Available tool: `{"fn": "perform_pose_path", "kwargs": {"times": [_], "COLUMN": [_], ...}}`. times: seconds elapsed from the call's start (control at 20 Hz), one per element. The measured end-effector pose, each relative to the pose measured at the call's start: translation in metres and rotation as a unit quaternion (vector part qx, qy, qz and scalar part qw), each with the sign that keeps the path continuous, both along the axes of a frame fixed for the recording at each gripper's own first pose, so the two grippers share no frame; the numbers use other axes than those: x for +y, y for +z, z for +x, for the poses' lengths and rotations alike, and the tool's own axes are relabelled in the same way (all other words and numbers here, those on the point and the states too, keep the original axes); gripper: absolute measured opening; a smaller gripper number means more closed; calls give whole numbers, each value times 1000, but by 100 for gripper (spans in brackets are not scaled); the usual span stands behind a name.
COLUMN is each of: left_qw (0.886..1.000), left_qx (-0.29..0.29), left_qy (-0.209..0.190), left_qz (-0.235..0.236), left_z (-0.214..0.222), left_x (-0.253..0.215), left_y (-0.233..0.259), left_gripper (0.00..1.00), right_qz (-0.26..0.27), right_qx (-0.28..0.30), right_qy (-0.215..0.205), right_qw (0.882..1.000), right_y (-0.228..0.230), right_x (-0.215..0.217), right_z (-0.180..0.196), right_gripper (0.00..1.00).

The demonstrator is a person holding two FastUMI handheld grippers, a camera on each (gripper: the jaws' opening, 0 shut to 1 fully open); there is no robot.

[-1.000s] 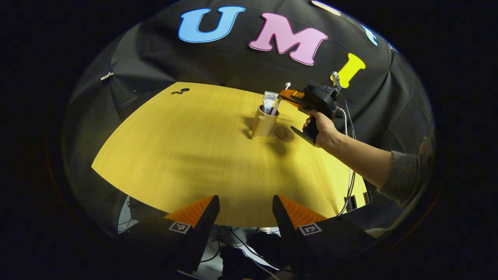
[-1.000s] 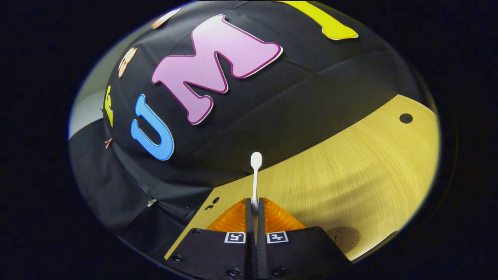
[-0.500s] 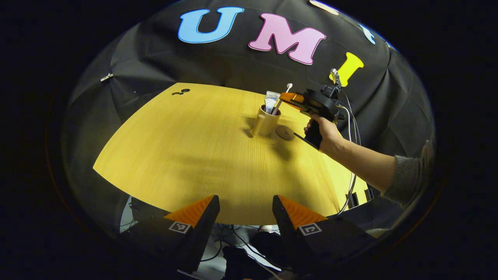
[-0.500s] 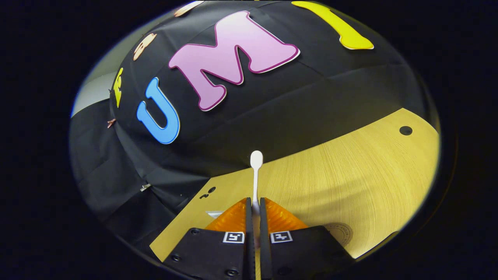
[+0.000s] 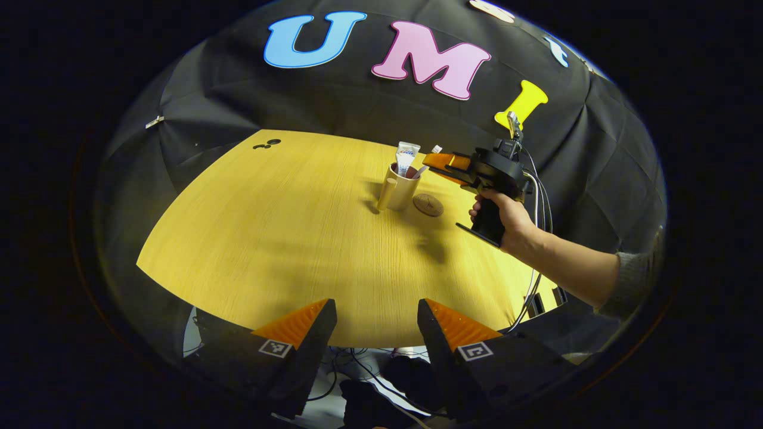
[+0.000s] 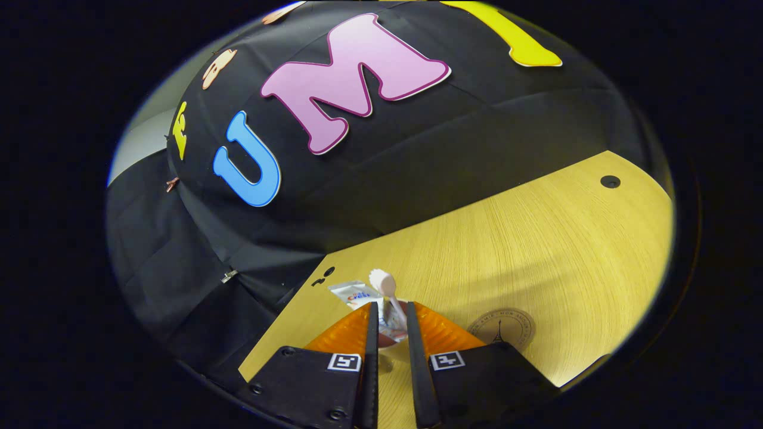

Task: Put the toothbrush and toothpaste on the desktop into the cup, then pick up the cup and place it on the coaster on the desktop.

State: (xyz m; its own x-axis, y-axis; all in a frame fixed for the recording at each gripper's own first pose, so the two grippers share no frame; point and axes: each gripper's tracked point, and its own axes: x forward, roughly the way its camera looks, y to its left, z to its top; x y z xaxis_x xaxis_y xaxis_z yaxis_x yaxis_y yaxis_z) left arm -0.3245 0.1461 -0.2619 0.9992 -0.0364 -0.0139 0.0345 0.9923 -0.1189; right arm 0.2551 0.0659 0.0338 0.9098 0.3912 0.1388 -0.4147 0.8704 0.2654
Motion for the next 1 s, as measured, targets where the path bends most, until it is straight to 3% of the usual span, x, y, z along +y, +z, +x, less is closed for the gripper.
{"fn": "perform_pose_path", "kwargs": {"times": [0.1,0.2,0.6,0.65,0.7,0.75,1.0], "left_qw": [1000,1000,995,994,993,991,983], "left_qx": [-3,-5,10,12,14,18,43], "left_qy": [-7,-13,-31,-37,-44,-49,-63], "left_qz": [7,19,94,104,113,123,164], "left_z": [6,14,73,84,94,107,164], "left_x": [-1,-3,-6,-9,-11,-12,-14], "left_y": [7,17,67,76,82,89,111], "left_gripper": [85,85,86,86,86,85,85], "right_qz": [-4,-6,-15,-15,-17,-17,-8], "right_qx": [14,32,100,106,113,119,126], "right_qy": [2,5,14,12,9,9,-15], "right_qw": [1000,999,995,994,993,993,992], "right_y": [-10,-20,-75,-81,-88,-93,-108], "right_x": [-2,-3,-16,-21,-28,-34,-71], "right_z": [-12,-26,-105,-115,-124,-132,-166], "right_gripper": [31,41,42,25,42,25,25]}}
